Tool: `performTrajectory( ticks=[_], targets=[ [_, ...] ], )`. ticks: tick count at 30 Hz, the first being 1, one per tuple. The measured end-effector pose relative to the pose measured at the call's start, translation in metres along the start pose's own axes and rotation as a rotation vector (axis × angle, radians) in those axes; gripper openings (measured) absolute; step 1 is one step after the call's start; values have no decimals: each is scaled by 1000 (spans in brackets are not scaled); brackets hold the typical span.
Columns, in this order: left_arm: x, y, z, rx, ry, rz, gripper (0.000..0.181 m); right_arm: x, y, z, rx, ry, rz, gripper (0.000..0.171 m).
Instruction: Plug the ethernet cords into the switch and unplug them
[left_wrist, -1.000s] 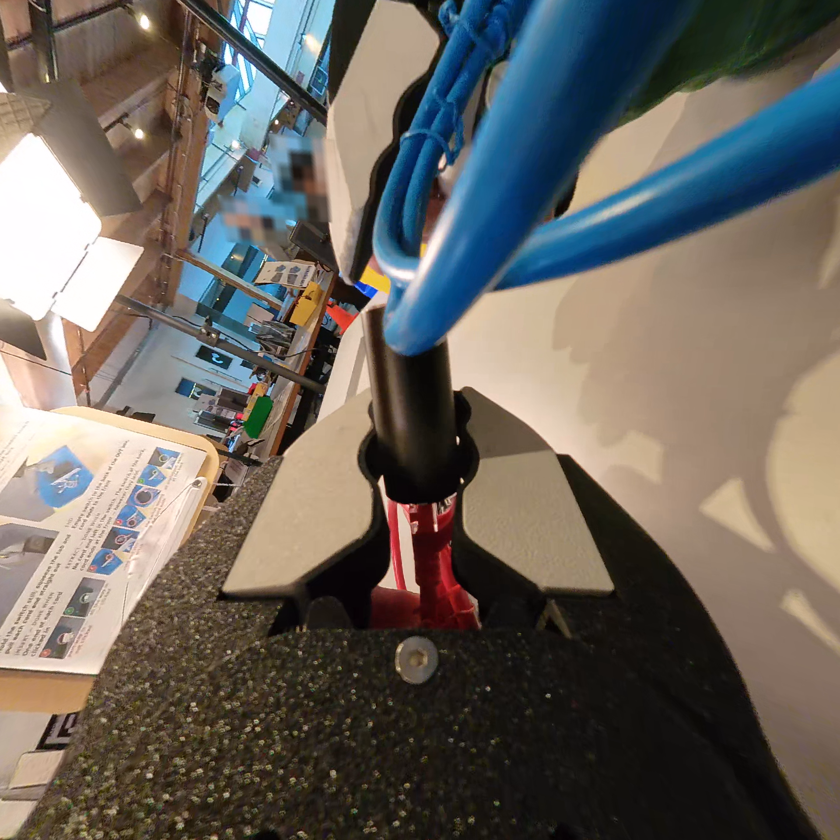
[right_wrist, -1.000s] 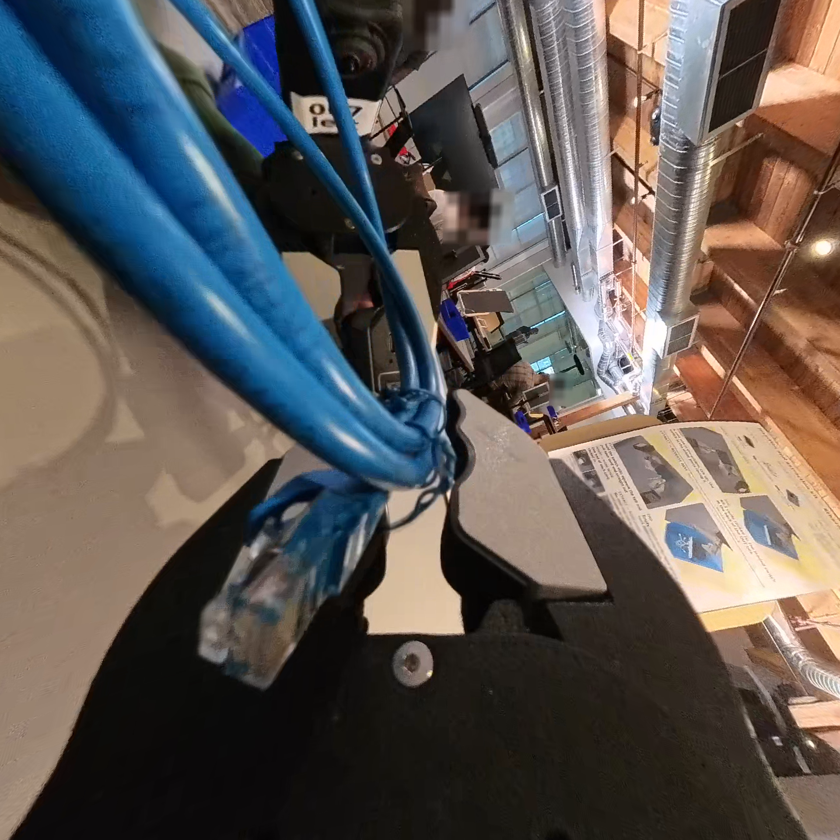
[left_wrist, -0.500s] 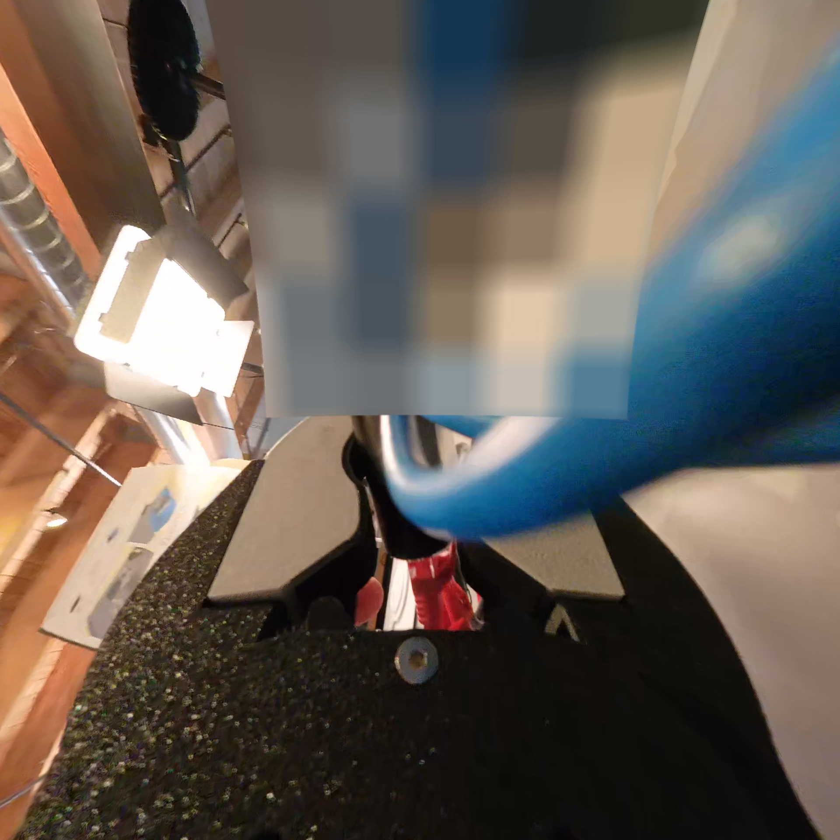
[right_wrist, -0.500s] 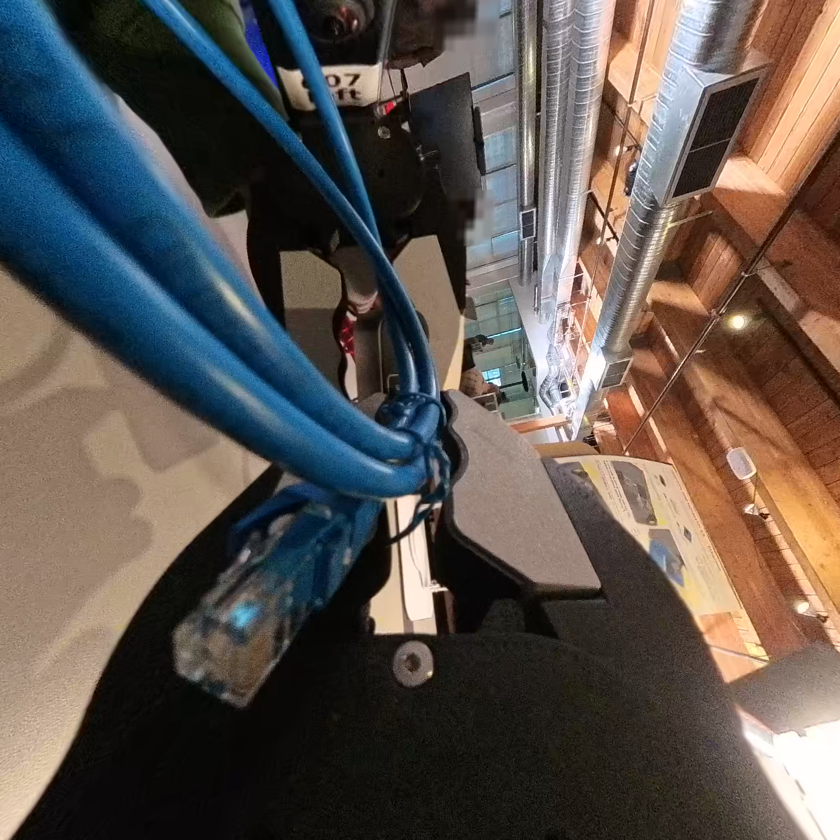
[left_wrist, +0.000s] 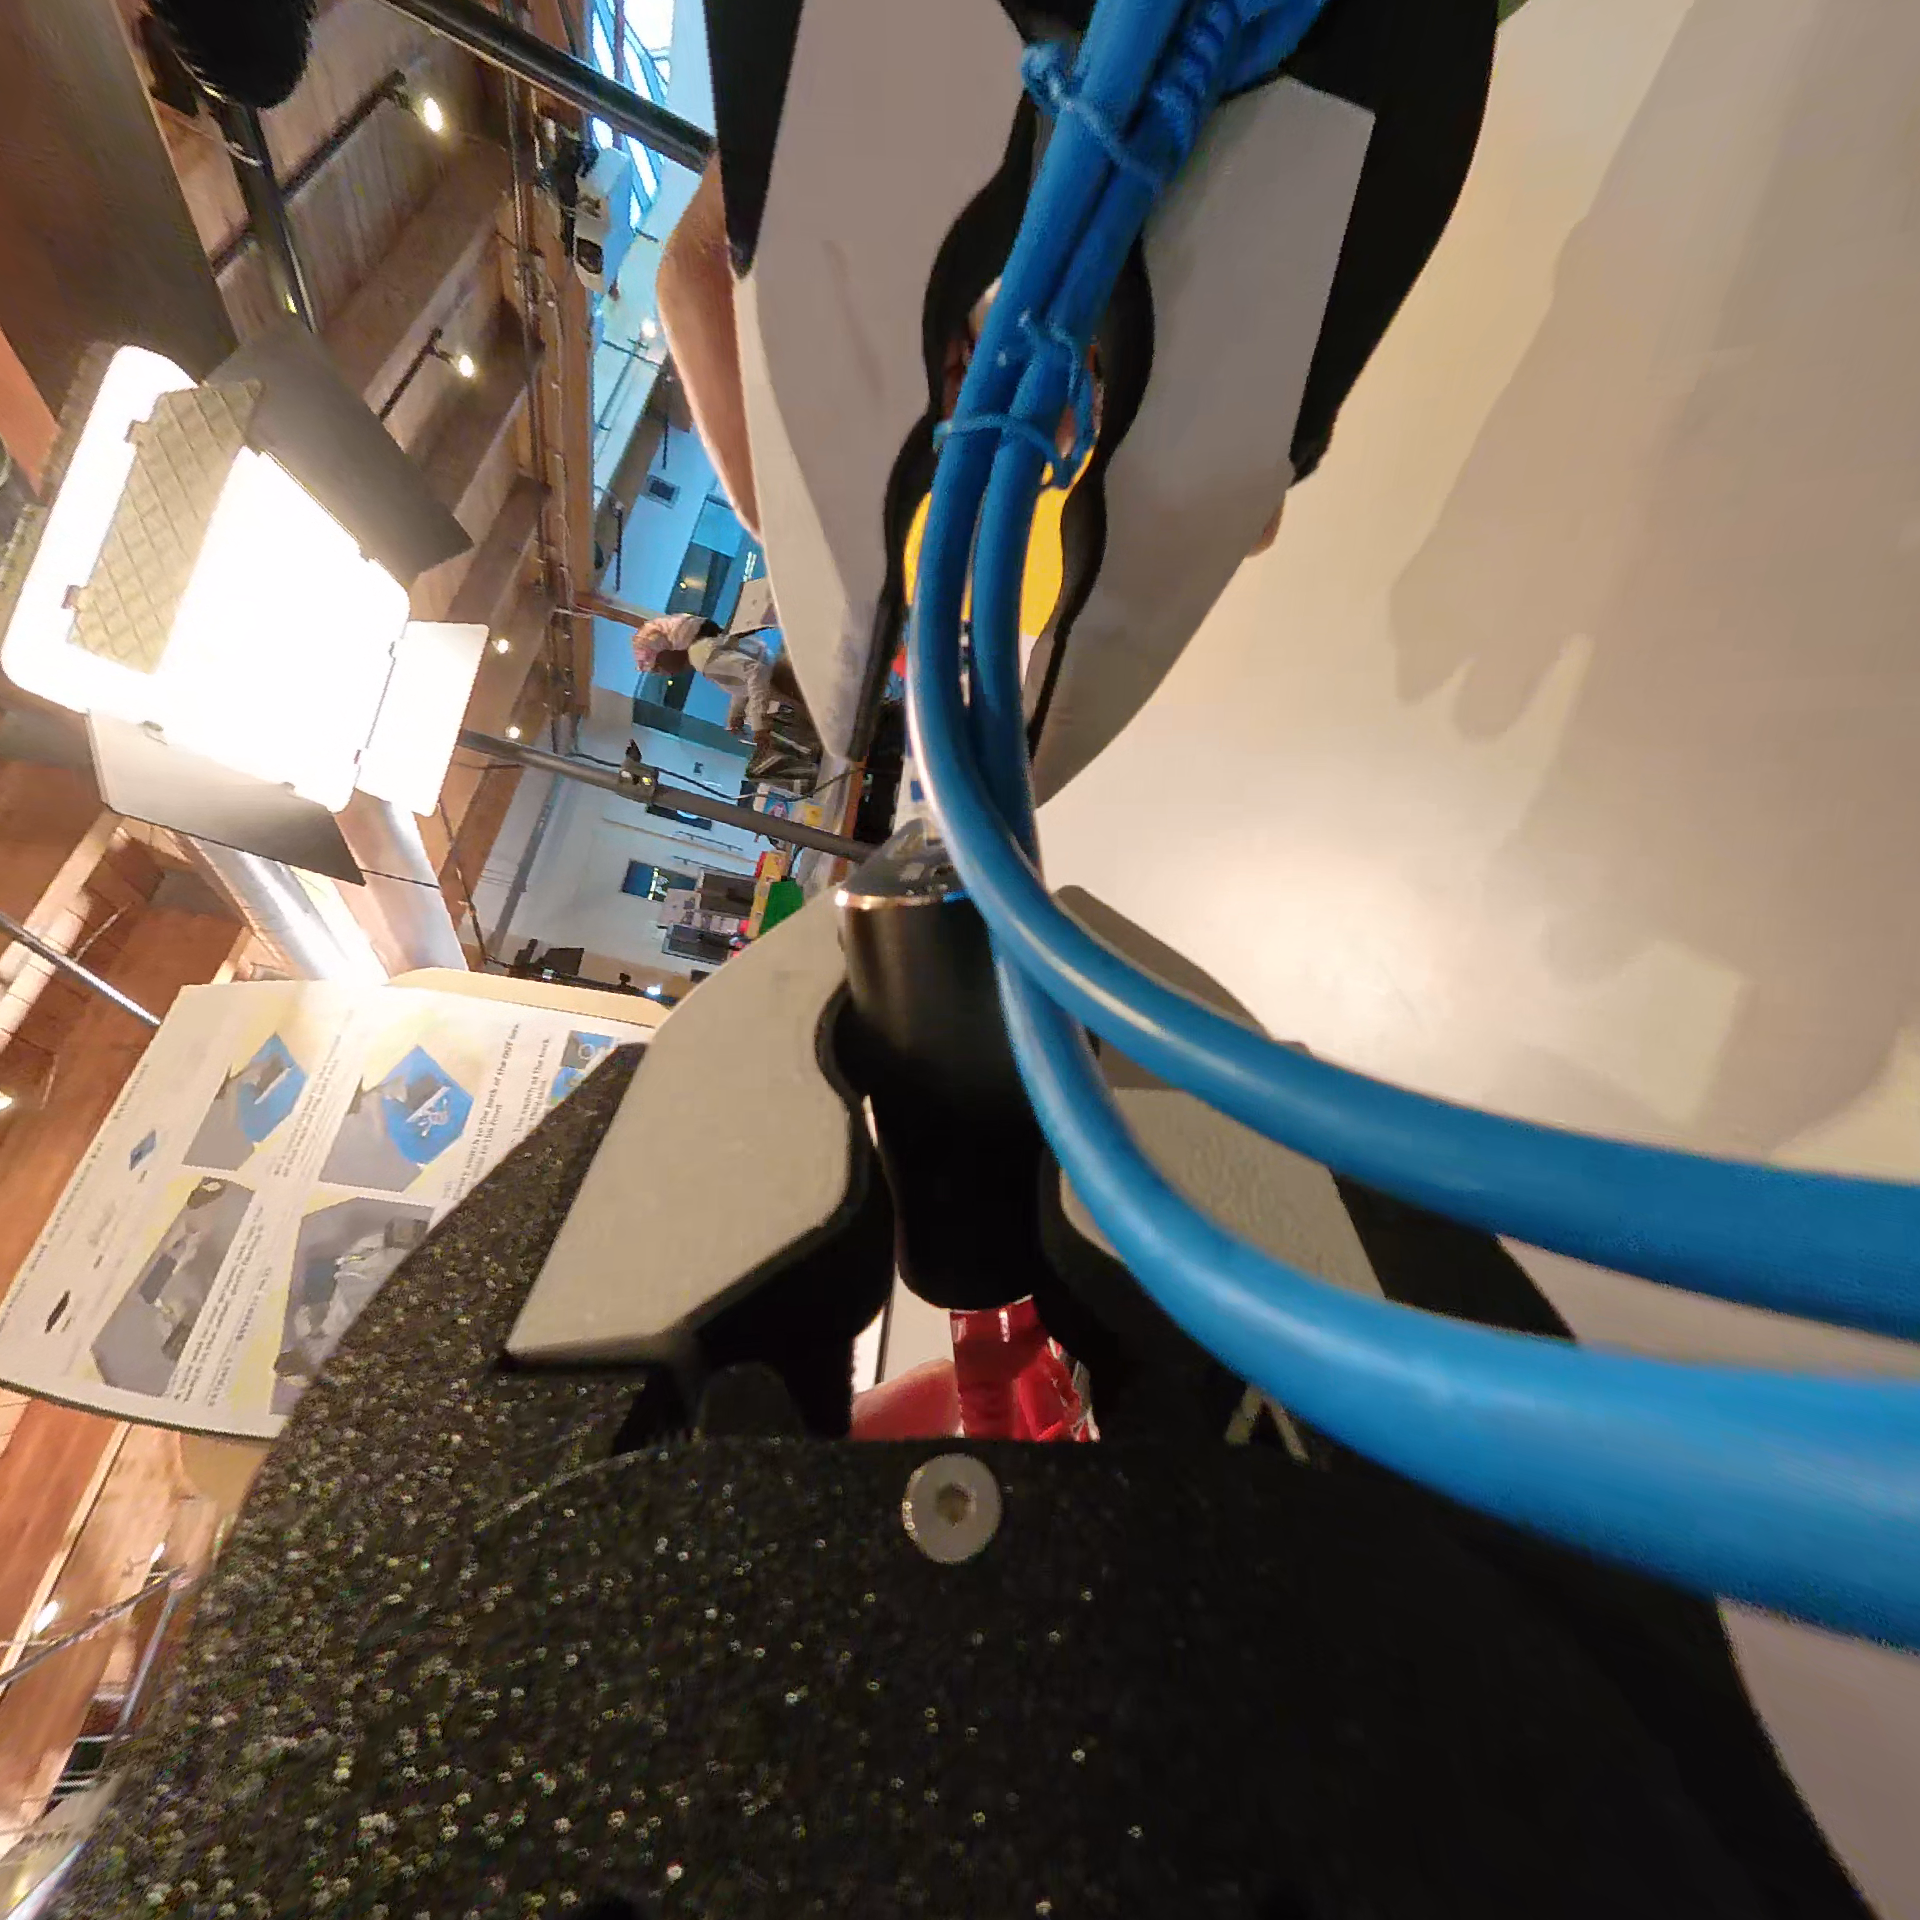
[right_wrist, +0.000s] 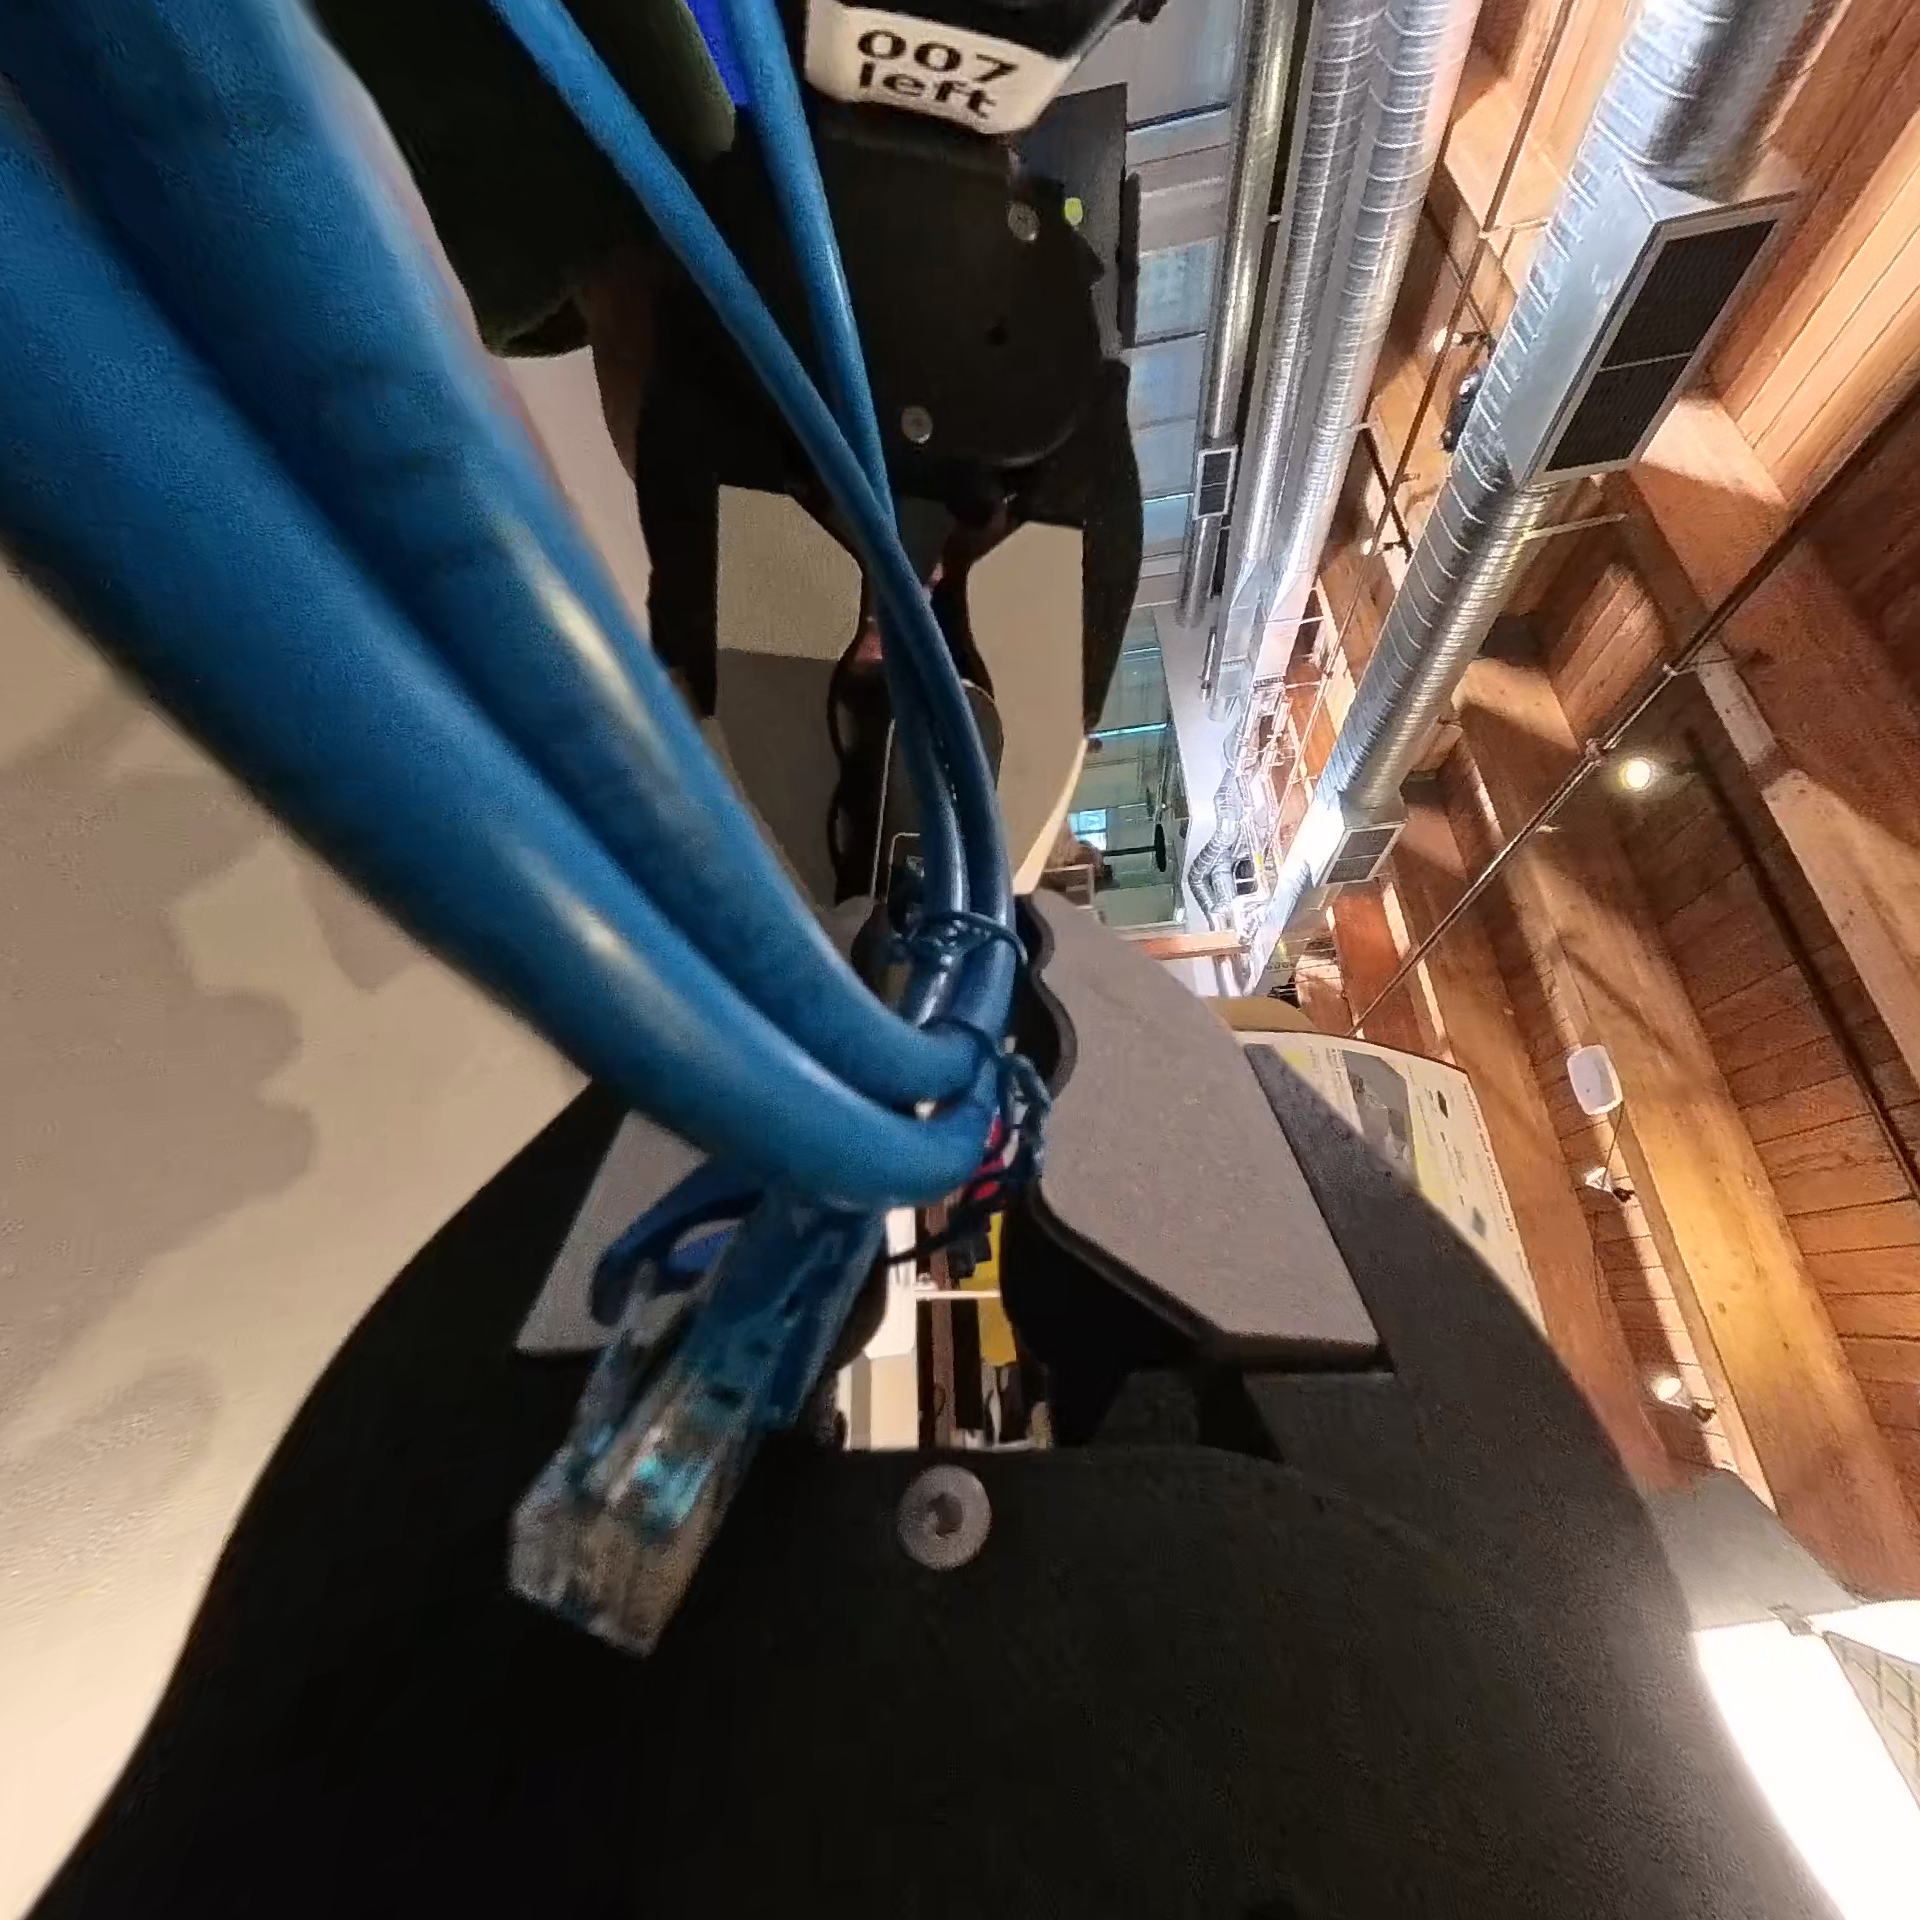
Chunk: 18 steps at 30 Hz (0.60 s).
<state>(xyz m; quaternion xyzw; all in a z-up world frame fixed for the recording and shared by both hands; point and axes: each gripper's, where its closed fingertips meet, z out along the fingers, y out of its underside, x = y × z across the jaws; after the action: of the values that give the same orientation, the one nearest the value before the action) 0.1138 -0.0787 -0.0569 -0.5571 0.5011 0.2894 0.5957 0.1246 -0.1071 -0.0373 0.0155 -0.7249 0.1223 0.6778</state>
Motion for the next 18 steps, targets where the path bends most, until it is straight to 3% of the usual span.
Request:
performTrajectory(
  ticks=[6, 14, 18],
  targets=[
    [2, -3, 0, 17, 30, -63, 25, 1, 2, 0, 14, -35, 108, 19],
    [-9, -3, -1, 80, 63, -347, 27, 19, 8, 7, 15, 30, 407, 19],
    [-11, -4, -2, 70, 27, -254, 25, 19, 6, 5, -13, 18, 333, 18]
  ],
)
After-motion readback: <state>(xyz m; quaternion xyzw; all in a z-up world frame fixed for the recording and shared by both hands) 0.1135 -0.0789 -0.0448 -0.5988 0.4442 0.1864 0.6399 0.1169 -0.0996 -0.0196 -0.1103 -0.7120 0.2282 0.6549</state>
